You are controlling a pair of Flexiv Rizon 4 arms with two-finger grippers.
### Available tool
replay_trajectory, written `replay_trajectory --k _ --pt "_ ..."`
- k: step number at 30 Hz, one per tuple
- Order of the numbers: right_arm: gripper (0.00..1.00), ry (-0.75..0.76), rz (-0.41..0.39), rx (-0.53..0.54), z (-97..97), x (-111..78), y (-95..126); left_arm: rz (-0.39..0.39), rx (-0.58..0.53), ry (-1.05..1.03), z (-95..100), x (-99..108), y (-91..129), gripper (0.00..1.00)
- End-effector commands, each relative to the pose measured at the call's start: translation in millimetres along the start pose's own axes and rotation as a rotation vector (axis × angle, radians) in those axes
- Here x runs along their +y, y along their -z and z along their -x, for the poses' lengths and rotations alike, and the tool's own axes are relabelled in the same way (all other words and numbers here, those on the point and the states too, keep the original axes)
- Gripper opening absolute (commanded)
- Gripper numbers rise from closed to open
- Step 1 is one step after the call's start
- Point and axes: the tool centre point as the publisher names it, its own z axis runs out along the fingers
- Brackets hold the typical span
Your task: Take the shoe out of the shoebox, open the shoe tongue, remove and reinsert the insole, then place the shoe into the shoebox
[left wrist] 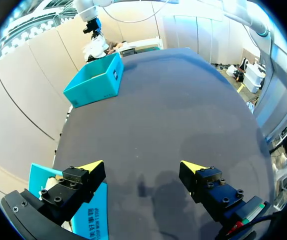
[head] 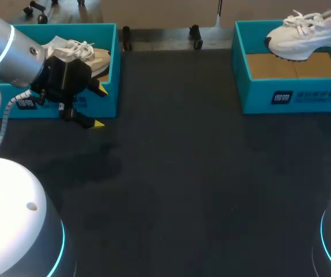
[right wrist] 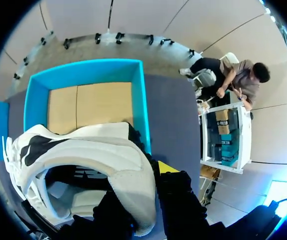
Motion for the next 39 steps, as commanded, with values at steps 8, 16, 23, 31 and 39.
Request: replay_trajectory --k 8,16,23,31,39 --pt "0.00 0.000 0.003 0.003 0.9 -0.9 1.3 0.003 -0.001 -0.001 -1.1 -0.1 0.6 1.00" --pt "0.00 -0.027 -0.021 0.011 -4.9 3.6 -6.4 0.003 -0.001 -0.001 -1.1 -0.1 0.6 1.00" --pt "0.00 -0.051 -0.006 0.012 -12.4 15.1 -16.3 0.003 -0.001 -0.001 -1.1 -0.1 0.6 1.00" --pt "0.00 -0.055 0.004 0.012 -20.9 28.3 -28.9 0.003 -0.001 -0.001 -1.1 -0.1 0.6 1.00" --pt "0.00 -0.071 0.004 0.017 -27.4 39.2 -43.6 0.003 -0.001 -0.001 -1.1 -0.1 0.6 1.00"
